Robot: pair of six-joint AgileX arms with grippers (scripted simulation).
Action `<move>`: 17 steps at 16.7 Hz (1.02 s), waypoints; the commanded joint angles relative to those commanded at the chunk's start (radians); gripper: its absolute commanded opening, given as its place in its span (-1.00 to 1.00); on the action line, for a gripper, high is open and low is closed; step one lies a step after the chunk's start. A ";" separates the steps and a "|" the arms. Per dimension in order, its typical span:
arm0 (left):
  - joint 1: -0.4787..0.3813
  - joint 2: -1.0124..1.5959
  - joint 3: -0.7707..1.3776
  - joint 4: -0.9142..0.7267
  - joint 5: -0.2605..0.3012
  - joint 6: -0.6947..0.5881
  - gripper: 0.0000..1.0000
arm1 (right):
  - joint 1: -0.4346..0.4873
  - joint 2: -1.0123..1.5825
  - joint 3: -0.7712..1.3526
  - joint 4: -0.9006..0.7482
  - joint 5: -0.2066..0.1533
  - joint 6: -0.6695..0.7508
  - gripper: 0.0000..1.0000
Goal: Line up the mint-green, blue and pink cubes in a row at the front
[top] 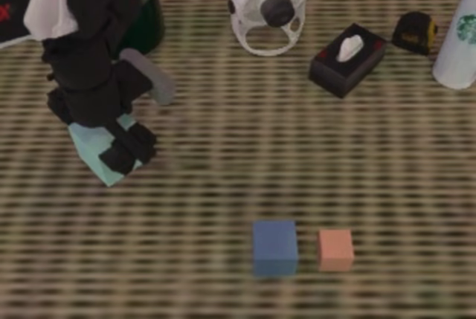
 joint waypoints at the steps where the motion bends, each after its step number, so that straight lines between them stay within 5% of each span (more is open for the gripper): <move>1: -0.003 -0.001 -0.001 0.000 0.000 0.003 -1.00 | 0.000 0.000 0.000 0.000 0.000 0.000 1.00; 11: -0.324 -0.177 -0.150 -0.028 0.000 0.366 -1.00 | 0.000 0.000 0.000 0.000 0.000 0.000 1.00; 17: -0.346 -0.190 -0.163 -0.024 -0.001 0.392 -1.00 | 0.000 0.000 0.000 0.000 0.000 0.000 1.00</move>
